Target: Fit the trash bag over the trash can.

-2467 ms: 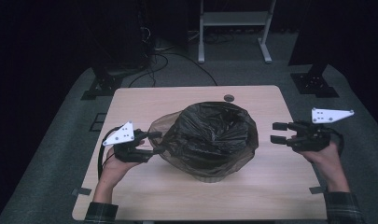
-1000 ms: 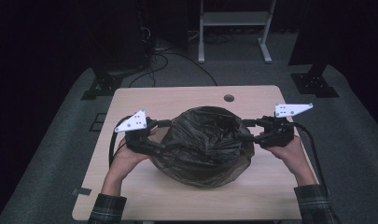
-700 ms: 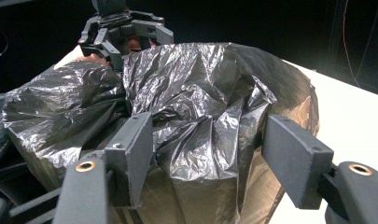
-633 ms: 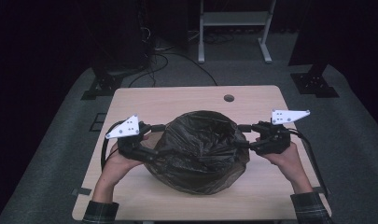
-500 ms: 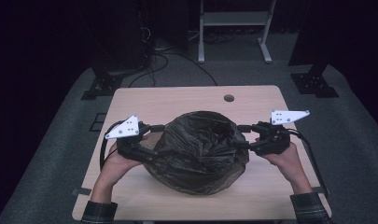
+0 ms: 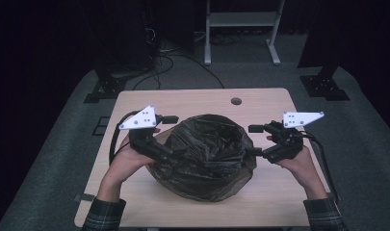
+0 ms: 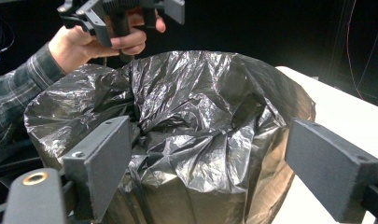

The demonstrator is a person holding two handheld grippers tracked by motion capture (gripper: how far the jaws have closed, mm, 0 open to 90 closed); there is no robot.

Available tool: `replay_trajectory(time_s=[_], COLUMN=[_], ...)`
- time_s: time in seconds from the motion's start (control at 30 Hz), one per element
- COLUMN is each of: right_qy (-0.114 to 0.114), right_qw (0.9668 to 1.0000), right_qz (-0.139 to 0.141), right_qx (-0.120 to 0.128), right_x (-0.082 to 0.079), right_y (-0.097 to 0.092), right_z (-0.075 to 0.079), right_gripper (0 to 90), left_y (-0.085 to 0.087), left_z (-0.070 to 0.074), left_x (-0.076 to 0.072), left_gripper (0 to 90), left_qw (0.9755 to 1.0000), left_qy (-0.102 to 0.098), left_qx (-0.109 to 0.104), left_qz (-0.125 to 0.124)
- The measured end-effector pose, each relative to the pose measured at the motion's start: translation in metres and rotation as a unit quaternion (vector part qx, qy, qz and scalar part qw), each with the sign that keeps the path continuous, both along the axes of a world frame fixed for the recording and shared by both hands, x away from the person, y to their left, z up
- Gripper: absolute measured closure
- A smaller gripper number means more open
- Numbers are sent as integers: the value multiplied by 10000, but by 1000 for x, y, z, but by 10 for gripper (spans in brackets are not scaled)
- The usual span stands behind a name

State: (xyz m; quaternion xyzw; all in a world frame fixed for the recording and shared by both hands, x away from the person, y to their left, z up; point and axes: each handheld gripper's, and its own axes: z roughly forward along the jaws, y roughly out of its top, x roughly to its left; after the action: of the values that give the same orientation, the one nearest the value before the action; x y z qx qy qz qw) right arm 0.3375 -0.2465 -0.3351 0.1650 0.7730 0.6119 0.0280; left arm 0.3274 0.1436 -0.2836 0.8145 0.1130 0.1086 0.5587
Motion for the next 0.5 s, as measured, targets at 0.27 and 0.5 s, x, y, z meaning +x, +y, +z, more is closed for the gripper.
replay_trajectory(time_s=[0.27,0.5], right_qy=[8,-13], right_qw=[9997,9997], right_qz=[147,132], right_qx=[-199,-227], right_x=[0,1], right_y=[7,7], right_z=[-3,-3], right_gripper=[101,99], left_y=[-38,-74], left_z=[9,14], left_x=[5,10], left_gripper=[0,0], left_qw=[9984,9952], left_qy=[168,161], left_qx=[508,896], left_qz=[-203,-363])
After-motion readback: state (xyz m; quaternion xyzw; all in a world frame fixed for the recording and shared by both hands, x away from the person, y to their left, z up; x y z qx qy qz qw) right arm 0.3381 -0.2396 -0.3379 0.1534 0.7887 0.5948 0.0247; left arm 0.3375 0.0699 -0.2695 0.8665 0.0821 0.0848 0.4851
